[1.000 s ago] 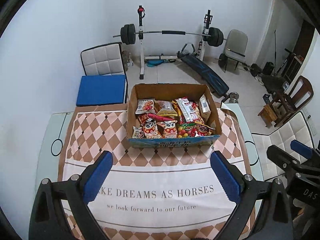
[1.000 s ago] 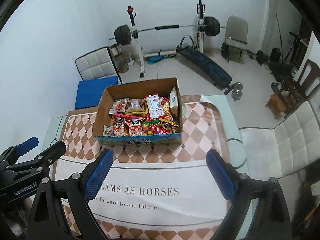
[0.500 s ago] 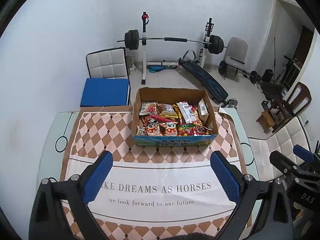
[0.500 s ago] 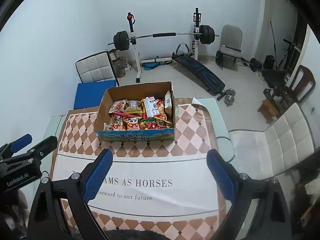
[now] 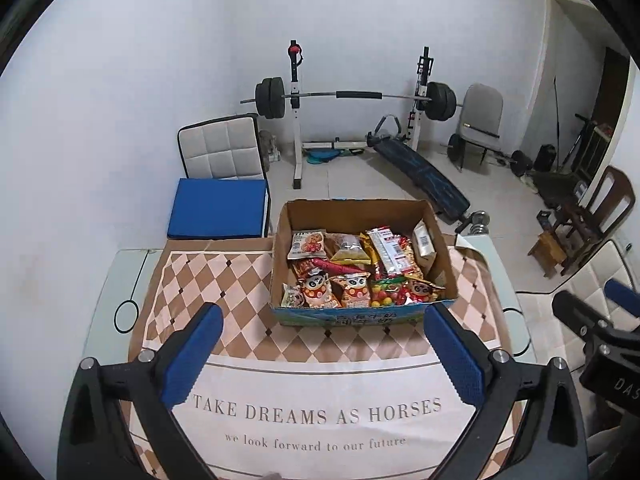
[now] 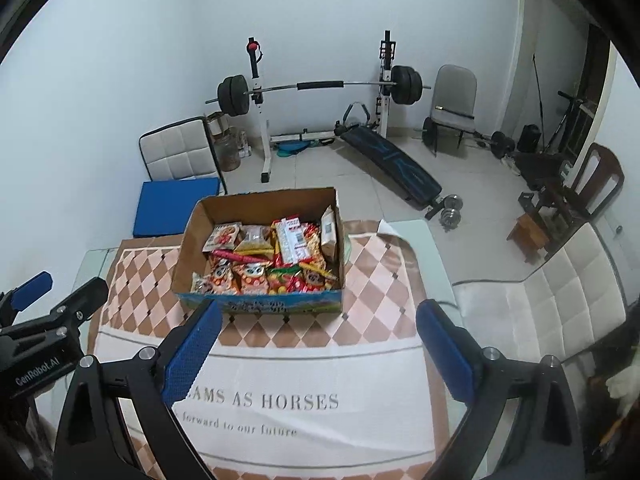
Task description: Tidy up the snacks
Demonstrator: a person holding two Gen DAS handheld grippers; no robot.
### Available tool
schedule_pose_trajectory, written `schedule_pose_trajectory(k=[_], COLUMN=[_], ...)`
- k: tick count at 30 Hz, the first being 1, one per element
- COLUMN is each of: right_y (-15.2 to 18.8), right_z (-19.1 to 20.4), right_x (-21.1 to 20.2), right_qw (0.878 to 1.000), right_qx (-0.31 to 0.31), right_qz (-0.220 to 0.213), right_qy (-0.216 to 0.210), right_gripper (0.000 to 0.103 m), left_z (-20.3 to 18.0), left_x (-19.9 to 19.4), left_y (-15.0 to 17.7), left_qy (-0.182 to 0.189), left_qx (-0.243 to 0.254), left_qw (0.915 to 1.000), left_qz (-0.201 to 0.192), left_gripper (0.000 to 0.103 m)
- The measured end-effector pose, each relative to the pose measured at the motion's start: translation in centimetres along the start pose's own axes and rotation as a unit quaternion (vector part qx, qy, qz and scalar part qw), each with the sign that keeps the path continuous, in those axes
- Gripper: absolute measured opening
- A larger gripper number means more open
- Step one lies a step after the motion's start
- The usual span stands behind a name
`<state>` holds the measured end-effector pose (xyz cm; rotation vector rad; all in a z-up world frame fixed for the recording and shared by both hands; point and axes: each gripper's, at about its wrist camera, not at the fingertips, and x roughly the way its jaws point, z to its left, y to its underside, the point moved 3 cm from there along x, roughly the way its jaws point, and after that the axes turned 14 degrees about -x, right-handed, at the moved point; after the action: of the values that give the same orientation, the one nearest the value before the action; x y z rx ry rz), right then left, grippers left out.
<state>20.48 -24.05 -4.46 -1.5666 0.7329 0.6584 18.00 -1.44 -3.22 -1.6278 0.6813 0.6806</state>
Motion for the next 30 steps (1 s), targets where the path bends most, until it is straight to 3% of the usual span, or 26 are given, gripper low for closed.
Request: schedule_pose_trajectory(k=[14, 30], right_y=[-1.5, -1.3], right_z=[-0.3, -0.2], right_x=[4.4, 5.5], right_qw=[1.0, 1.0], right_qx=[-0.004, -0.004], right_qz=[0.01, 0.009], right_qy=[0.015, 0.019], right_gripper=[0.1, 0.101], left_z=[-0.5, -0.5], left_x=[2.8, 3.5], left_y=[0.0, 0.0], left_qy=[-0.011, -0.012], left_qx=[0.005, 0.002], left_qw=[0.9999, 0.9999], left_qz=[0.005, 0.009], left_gripper=[0.103, 0.103])
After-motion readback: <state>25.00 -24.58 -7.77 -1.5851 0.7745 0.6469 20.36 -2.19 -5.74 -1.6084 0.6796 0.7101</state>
